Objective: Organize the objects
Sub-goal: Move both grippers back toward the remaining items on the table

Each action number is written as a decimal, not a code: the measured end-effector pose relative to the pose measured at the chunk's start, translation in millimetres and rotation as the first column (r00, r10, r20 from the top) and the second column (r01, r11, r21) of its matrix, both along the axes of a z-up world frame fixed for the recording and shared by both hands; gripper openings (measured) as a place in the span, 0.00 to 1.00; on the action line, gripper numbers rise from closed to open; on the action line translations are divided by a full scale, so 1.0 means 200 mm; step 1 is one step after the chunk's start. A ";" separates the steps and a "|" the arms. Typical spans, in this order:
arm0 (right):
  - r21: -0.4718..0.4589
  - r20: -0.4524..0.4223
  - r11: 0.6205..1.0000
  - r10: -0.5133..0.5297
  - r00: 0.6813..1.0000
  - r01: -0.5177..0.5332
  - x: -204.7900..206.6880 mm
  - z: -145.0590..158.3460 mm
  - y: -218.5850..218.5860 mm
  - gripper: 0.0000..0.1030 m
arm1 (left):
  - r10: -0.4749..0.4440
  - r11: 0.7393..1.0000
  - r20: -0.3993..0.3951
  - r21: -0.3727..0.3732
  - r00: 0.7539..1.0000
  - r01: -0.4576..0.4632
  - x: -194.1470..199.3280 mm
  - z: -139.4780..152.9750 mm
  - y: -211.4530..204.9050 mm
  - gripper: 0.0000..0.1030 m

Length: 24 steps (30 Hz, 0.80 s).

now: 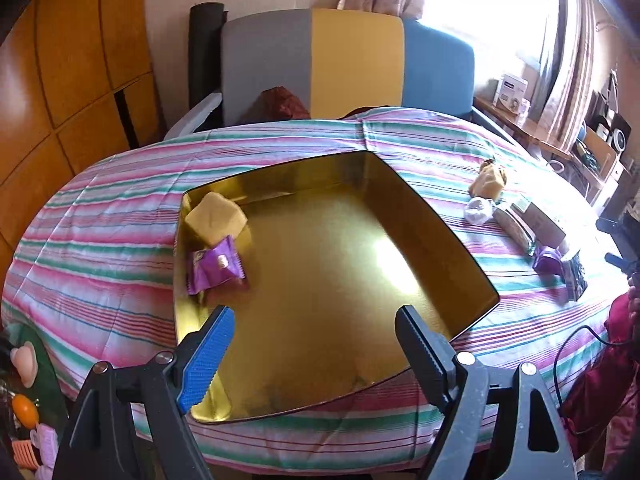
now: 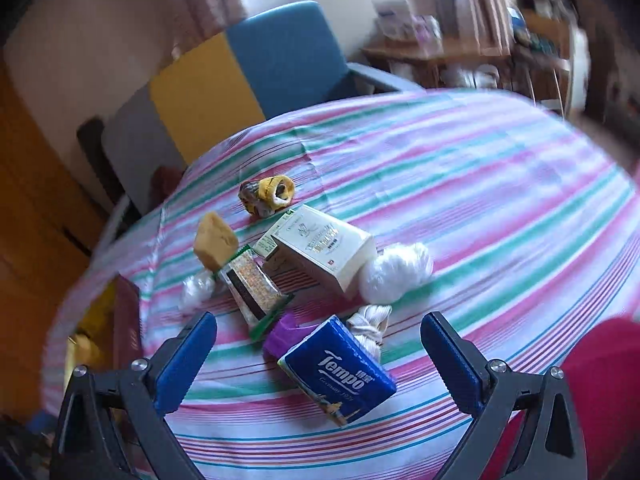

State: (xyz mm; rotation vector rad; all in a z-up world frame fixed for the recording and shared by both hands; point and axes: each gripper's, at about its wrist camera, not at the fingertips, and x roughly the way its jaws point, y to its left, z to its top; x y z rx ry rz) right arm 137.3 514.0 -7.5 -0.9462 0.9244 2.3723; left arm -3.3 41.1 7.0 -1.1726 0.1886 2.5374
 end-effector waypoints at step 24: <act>-0.049 -0.119 0.995 -0.095 0.988 0.090 0.09 -0.01 0.05 1.00 | -0.342 0.937 0.155 0.134 0.927 0.323 -0.01 0.00 0.62 0.80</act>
